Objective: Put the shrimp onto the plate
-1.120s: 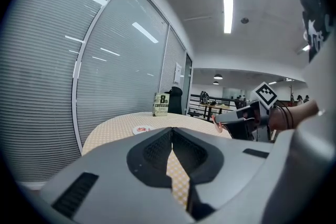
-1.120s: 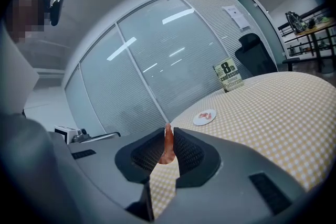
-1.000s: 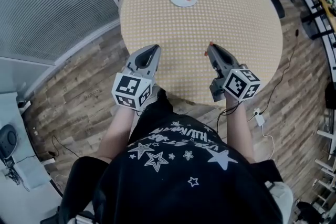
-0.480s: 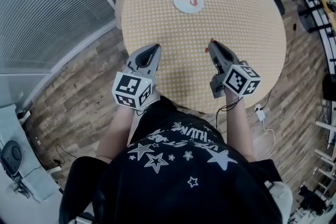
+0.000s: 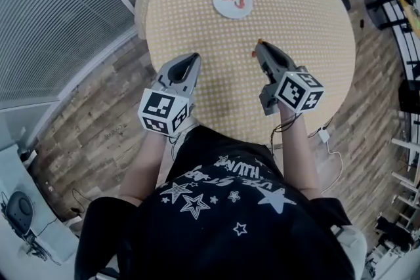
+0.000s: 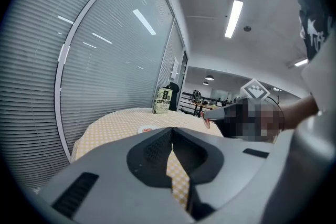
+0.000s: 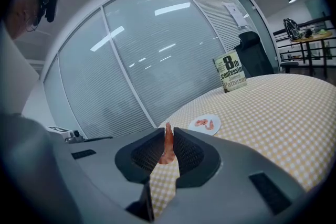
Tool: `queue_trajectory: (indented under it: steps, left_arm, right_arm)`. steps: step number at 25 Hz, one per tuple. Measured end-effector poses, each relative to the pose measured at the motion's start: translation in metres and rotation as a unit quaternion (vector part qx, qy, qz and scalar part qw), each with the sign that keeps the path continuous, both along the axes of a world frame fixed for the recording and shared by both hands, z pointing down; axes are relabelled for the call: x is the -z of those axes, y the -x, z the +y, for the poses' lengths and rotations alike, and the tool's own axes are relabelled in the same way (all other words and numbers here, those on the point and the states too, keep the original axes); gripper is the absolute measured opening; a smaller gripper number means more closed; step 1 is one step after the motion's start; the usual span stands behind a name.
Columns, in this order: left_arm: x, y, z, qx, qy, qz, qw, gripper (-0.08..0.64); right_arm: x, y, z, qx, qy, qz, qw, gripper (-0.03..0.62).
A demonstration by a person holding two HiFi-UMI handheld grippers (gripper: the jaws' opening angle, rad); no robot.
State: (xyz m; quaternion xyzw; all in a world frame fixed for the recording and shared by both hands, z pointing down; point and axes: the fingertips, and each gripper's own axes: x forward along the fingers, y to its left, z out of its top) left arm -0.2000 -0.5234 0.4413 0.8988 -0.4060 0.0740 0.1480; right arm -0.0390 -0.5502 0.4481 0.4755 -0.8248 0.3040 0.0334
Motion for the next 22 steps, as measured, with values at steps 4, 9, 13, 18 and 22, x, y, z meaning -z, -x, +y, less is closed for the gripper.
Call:
queue_trajectory:
  steps: [4, 9, 13, 18, 22]
  left_arm:
    - [0.002, 0.005, -0.011, 0.01, -0.004, 0.0, 0.9999, 0.009]
    - [0.005, 0.004, -0.023, 0.026, -0.009, -0.009, 0.9996, 0.009]
    - [0.0, 0.003, -0.036, 0.037, -0.004, -0.008, 0.9993, 0.009]
    - [-0.015, -0.011, -0.051, 0.031, 0.008, -0.018, 0.9993, 0.009]
    - [-0.023, -0.023, -0.064, 0.033, 0.013, -0.022, 0.9991, 0.009]
  right_arm:
    - [0.003, 0.003, -0.018, 0.01, -0.007, 0.009, 1.0, 0.055]
    - [0.007, 0.002, -0.045, 0.021, -0.016, -0.002, 1.0, 0.055]
    - [0.0, 0.004, -0.064, 0.034, -0.017, -0.003, 0.999, 0.055]
    - [-0.022, 0.001, -0.085, 0.039, -0.002, 0.003, 0.999, 0.055]
    - [-0.039, -0.002, -0.101, 0.048, 0.012, 0.01, 0.999, 0.055]
